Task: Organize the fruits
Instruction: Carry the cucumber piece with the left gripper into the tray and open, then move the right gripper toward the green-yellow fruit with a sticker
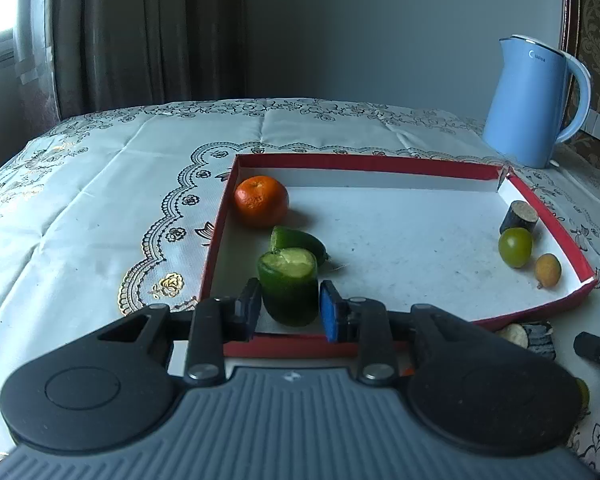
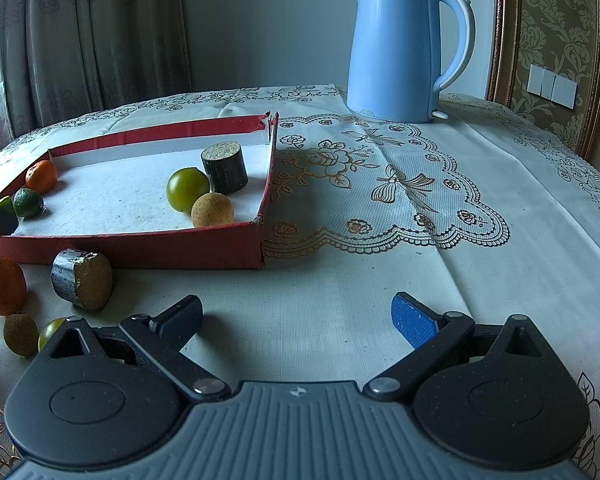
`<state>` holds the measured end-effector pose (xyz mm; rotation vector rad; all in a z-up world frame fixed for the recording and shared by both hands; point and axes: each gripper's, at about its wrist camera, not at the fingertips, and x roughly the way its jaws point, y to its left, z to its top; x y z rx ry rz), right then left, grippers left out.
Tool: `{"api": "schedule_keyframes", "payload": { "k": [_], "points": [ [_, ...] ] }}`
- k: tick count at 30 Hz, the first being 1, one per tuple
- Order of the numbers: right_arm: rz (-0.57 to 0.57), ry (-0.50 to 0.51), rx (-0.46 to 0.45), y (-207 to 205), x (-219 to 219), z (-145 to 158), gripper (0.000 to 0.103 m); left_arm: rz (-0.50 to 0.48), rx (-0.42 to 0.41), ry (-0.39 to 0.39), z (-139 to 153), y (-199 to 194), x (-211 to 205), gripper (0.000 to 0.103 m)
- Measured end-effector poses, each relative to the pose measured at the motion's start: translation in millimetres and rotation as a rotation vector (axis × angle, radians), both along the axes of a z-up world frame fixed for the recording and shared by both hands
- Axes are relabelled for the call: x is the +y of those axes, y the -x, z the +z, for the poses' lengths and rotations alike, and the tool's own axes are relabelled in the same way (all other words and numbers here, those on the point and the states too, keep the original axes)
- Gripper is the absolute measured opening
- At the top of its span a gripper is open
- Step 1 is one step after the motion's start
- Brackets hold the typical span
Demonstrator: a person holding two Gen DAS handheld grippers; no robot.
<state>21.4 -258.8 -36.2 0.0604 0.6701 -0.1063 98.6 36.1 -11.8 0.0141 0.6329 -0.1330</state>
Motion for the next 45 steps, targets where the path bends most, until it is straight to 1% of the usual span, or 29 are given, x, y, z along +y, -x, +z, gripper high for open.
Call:
{"api": "schedule_keyframes", "payload": {
  "k": [1, 2, 3, 4, 8, 10, 11, 12, 14, 15, 17, 19, 21, 23, 28, 32, 34, 38, 43, 45],
  "points": [
    [0.000, 0.000, 0.000, 0, 0, 0, 0.102, -0.002, -0.005, -0.006, 0, 1, 0, 0.035],
    [0.000, 0.000, 0.000, 0, 0, 0, 0.102, 0.002, -0.014, -0.014, 1, 3, -1, 0.049],
    [0.000, 0.000, 0.000, 0, 0, 0, 0.102, 0.011, -0.024, -0.023, 1, 5, 0, 0.058],
    [0.000, 0.000, 0.000, 0, 0, 0, 0.102, 0.016, -0.039, -0.029, 2, 9, 0, 0.064],
    [0.000, 0.000, 0.000, 0, 0, 0, 0.102, 0.008, -0.061, -0.022, 8, 21, 3, 0.066],
    [-0.001, 0.000, 0.000, 0, 0, 0, 0.102, 0.027, -0.091, -0.041, 11, 32, 4, 0.072],
    [-0.001, 0.000, 0.000, 0, 0, 0, 0.102, 0.044, -0.117, -0.059, 12, 39, 3, 0.077],
    [0.000, 0.000, 0.000, 0, 0, 0, 0.102, 0.050, -0.145, -0.074, 13, 47, 4, 0.078],
    [-0.001, 0.000, 0.001, 0, 0, 0, 0.102, 0.052, -0.183, -0.093, 14, 63, 5, 0.080],
    [0.000, 0.000, 0.001, 0, 0, 0, 0.102, 0.057, -0.187, -0.095, 14, 68, 7, 0.081],
    [-0.001, 0.000, 0.001, 0, 0, 0, 0.102, 0.063, -0.181, -0.083, 12, 76, 11, 0.081],
    [-0.001, 0.000, 0.001, 0, 0, 0, 0.102, 0.065, -0.158, -0.077, 6, 81, 13, 0.081],
    [-0.001, 0.000, 0.001, 0, 0, 0, 0.102, 0.067, -0.131, -0.079, 0, 81, 13, 0.081],
    [-0.001, 0.000, 0.001, 0, 0, 0, 0.102, 0.066, -0.099, -0.062, -5, 79, 15, 0.081],
    [-0.001, 0.001, 0.001, 0, 0, 0, 0.102, 0.070, -0.060, -0.022, -10, 75, 21, 0.081],
    [-0.002, 0.002, 0.002, 0, 0, 0, 0.102, 0.069, 0.012, -0.014, -21, 66, 24, 0.081],
    [-0.003, 0.002, 0.002, 0, 0, 0, 0.102, 0.075, -0.002, -0.010, -20, 68, 24, 0.081],
    [-0.013, 0.004, -0.006, 1, -1, 0, 0.102, 0.069, 0.010, -0.013, -21, 67, 24, 0.083],
    [-0.047, -0.021, -0.044, 8, -8, 4, 0.102, 0.068, 0.019, -0.022, -21, 65, 23, 0.086],
    [-0.043, -0.049, -0.058, 15, -9, 6, 0.102, 0.079, 0.025, -0.025, -21, 63, 23, 0.089]
  ]
}}
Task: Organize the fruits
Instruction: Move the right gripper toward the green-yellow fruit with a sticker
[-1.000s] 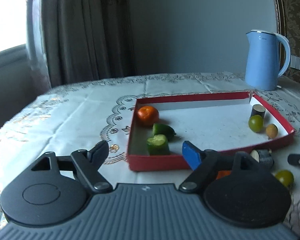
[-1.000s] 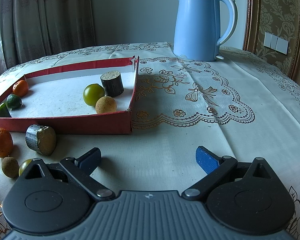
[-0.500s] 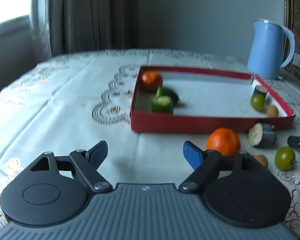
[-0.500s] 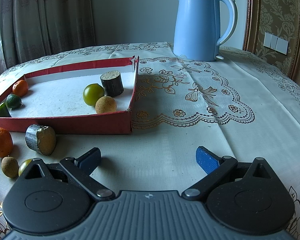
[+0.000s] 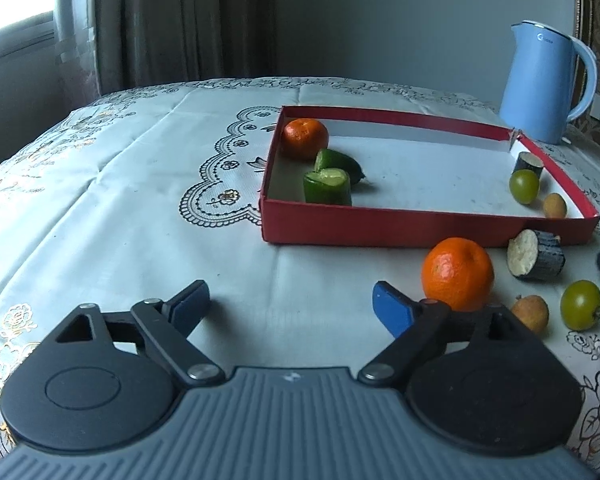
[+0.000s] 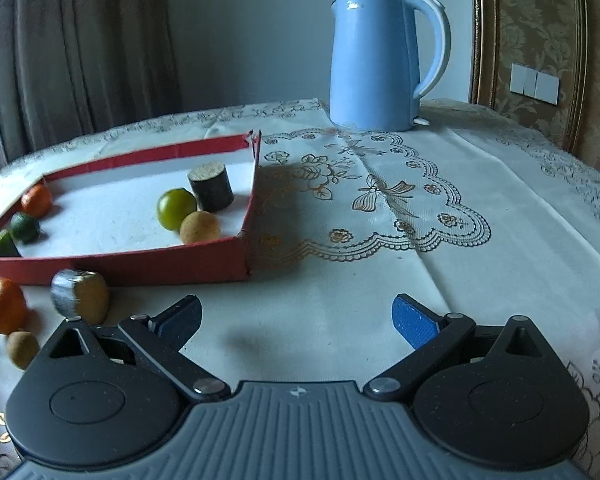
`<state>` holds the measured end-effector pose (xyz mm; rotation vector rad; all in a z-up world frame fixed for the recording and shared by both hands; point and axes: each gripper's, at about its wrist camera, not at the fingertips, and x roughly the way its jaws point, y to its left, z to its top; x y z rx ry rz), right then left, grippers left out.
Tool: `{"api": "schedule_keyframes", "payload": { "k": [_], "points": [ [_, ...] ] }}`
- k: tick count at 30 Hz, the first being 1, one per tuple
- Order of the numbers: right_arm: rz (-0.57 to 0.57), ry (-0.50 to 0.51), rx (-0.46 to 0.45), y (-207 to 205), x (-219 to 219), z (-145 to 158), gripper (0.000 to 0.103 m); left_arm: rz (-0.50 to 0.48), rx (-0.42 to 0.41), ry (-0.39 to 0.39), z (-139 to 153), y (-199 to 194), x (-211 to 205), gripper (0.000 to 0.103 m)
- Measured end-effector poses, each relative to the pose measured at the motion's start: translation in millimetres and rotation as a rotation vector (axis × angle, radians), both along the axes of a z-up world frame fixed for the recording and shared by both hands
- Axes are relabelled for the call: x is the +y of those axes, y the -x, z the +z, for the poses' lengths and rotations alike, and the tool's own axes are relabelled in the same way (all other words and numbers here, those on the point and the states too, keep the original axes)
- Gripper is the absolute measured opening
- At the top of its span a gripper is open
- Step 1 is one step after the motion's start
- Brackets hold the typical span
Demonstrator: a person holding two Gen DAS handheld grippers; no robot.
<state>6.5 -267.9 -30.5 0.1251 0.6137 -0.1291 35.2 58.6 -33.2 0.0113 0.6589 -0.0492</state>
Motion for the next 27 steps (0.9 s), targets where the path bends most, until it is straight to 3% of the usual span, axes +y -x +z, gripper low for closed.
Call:
{"api": "schedule_keyframes", "payload": {
  "k": [13, 27],
  "points": [
    [0.131, 0.002, -0.153, 53, 26, 26, 0.102, 0.059, 0.050, 0.006, 4, -5, 0, 0.097],
    [0.272, -0.013, -0.118, 66, 66, 20, 0.102, 0.127, 0.019, 0.005, -2, -15, -5, 0.103]
  ]
}}
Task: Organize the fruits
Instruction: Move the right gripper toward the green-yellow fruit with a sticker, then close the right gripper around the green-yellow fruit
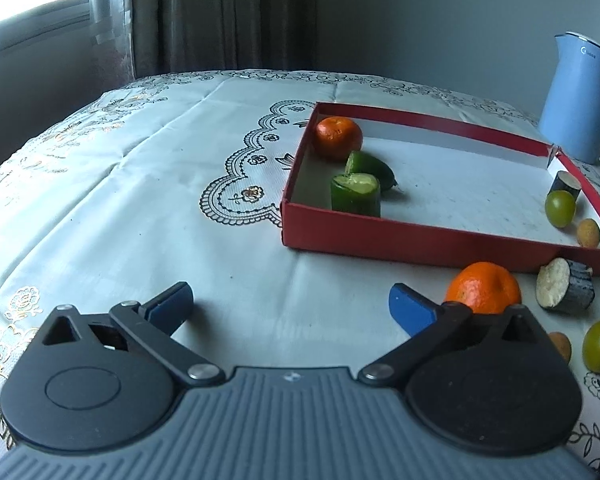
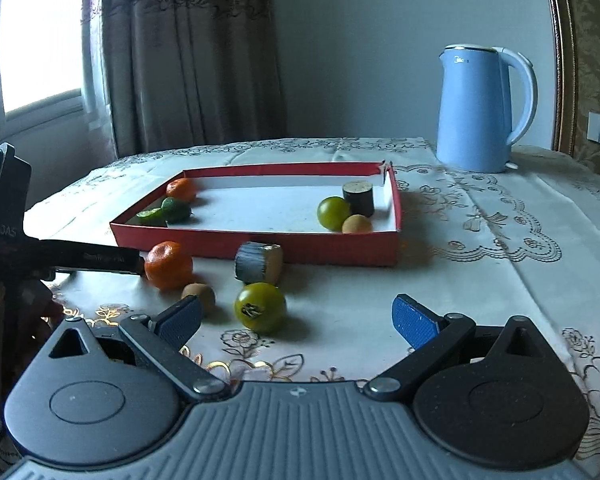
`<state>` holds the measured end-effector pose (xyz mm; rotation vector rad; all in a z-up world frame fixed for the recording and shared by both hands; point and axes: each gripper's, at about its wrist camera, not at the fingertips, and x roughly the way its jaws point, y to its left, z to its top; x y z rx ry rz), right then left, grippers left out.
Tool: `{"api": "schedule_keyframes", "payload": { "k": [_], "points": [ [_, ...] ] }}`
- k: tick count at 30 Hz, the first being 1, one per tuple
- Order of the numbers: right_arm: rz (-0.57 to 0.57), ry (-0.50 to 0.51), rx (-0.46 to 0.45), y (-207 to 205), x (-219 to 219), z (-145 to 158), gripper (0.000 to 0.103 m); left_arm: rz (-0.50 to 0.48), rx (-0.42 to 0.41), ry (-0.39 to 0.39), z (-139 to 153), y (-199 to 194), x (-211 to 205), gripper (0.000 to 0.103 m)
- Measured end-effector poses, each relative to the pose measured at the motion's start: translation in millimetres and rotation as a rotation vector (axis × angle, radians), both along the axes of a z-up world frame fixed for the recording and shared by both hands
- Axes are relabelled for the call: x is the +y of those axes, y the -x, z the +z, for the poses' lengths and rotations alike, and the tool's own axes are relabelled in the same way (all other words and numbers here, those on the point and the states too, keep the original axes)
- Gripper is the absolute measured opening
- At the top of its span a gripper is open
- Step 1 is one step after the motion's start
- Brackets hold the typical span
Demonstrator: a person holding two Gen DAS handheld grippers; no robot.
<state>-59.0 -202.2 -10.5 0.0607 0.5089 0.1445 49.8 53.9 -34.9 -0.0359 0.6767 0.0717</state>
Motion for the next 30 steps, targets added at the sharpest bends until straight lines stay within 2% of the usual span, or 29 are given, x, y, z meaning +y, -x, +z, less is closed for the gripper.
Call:
{"api": "schedule_keyframes", "payload": {
  "k": [4, 6, 7, 8, 9, 10, 13, 16, 25, 30],
  "points": [
    [0.013, 0.010, 0.008, -6, 9, -1, 0.101, 0.002, -0.005, -0.003, -1, 0, 0, 0.103],
    [0.022, 0.034, 0.014, -12, 16, -3, 0.094, 0.001, -0.007, -0.003, -1, 0, 0, 0.103],
    [0.023, 0.042, 0.017, -15, 19, -4, 0.083, 0.001, -0.007, -0.002, -1, 1, 0, 0.103],
    [0.025, 0.051, 0.025, -19, 22, -5, 0.065, 0.001, -0.007, -0.002, -1, 0, 0, 0.103],
    [0.024, 0.056, 0.038, -23, 24, -6, 0.056, 0.001, -0.007, -0.002, -1, 0, 0, 0.103],
    [0.026, 0.057, 0.054, -27, 26, -8, 0.052, 0.001, -0.007, 0.000, -1, 1, 0, 0.103],
    [0.031, 0.057, 0.078, -33, 28, -13, 0.051, 0.001, -0.007, -0.001, -1, 1, 1, 0.103],
    [0.039, 0.056, 0.086, -33, 30, -15, 0.036, 0.001, -0.008, 0.002, -1, 1, 1, 0.103],
    [0.042, 0.072, 0.075, -31, 32, -15, 0.034, 0.000, -0.008, 0.002, 0, 1, 1, 0.103],
    [0.024, 0.083, 0.034, -29, 25, -4, 0.034, 0.000, -0.008, 0.002, 0, 2, 1, 0.103]
  ]
}}
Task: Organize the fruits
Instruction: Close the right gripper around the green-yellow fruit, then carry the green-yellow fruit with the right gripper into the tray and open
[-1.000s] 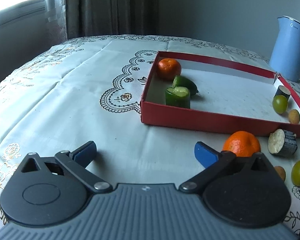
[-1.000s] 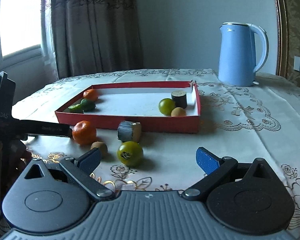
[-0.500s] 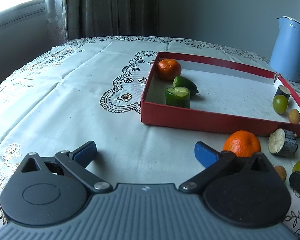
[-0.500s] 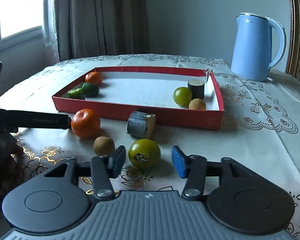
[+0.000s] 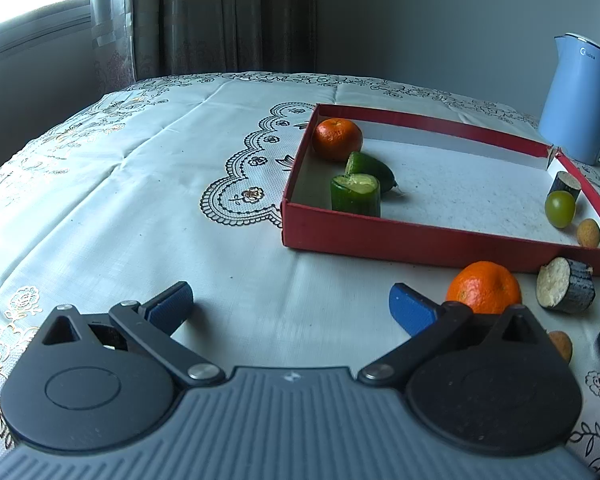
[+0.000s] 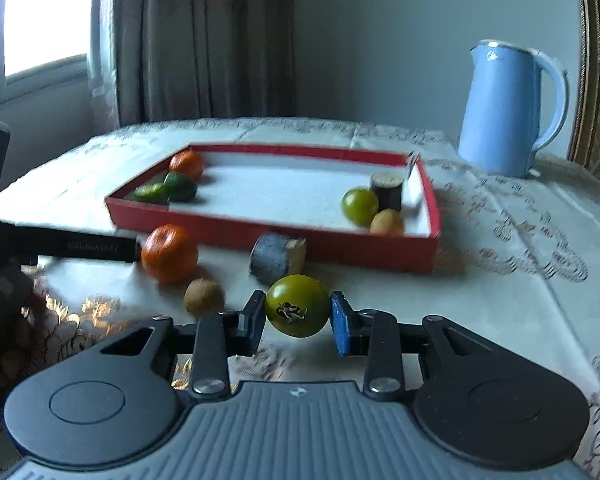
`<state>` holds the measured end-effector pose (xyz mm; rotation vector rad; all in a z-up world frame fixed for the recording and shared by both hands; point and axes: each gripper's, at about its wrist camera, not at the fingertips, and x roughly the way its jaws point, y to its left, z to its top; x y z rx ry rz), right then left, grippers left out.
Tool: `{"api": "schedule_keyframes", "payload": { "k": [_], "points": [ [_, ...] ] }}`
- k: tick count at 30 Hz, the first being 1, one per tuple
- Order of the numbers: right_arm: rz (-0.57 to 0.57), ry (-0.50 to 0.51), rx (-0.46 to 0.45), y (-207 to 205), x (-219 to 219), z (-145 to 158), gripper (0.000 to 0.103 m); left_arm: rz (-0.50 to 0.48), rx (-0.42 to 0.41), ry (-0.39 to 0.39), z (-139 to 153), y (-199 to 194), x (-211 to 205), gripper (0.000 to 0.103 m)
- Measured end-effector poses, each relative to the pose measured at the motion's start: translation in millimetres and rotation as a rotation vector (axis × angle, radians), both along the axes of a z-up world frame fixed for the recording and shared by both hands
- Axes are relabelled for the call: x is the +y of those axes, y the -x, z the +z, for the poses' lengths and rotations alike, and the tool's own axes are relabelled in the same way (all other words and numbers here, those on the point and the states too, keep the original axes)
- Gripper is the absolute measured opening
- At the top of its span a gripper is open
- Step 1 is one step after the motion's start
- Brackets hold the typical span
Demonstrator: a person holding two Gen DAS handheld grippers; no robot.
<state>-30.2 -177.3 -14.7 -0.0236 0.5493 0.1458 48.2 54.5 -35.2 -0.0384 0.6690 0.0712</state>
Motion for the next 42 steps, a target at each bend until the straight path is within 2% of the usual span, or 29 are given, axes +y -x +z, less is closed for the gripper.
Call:
{"api": "schedule_keyframes", "payload": {
  "k": [4, 8, 15, 23, 28, 30, 33, 35, 39, 42],
  "points": [
    [-0.019, 0.024, -0.053, -11, -7, 16, 0.034, 0.000, 0.000, 0.000, 0, 0, 0, 0.103],
    [-0.030, 0.051, -0.085, -40, -9, 28, 0.034, 0.000, 0.001, -0.001, 0, 0, 0, 0.103],
    [-0.024, 0.029, 0.009, -98, -12, 19, 0.034, 0.000, 0.001, -0.002, 0, 0, 0, 0.103],
    [-0.013, 0.047, 0.083, -119, -7, 0, 0.034, 0.000, 0.002, -0.002, 0, 0, 0, 0.103],
    [-0.025, 0.068, 0.082, -120, -6, -1, 0.034, -0.001, 0.002, -0.002, 1, 0, 0, 0.103],
    [-0.030, 0.071, 0.077, -118, -7, 2, 0.037, -0.001, 0.002, -0.002, 1, 0, 0, 0.103],
    [-0.038, 0.023, 0.041, -107, -16, 12, 0.048, -0.001, 0.002, -0.002, 1, 0, 0, 0.103],
    [-0.050, -0.018, 0.001, -92, -26, 20, 0.065, -0.001, 0.002, -0.002, 1, 0, 0, 0.103],
    [-0.116, -0.001, -0.066, -55, -43, 25, 0.067, -0.001, 0.002, -0.002, 1, 0, 0, 0.103],
    [-0.164, 0.012, -0.053, -36, -58, 17, 0.070, -0.001, 0.002, -0.002, 1, 0, 0, 0.103]
  ]
}}
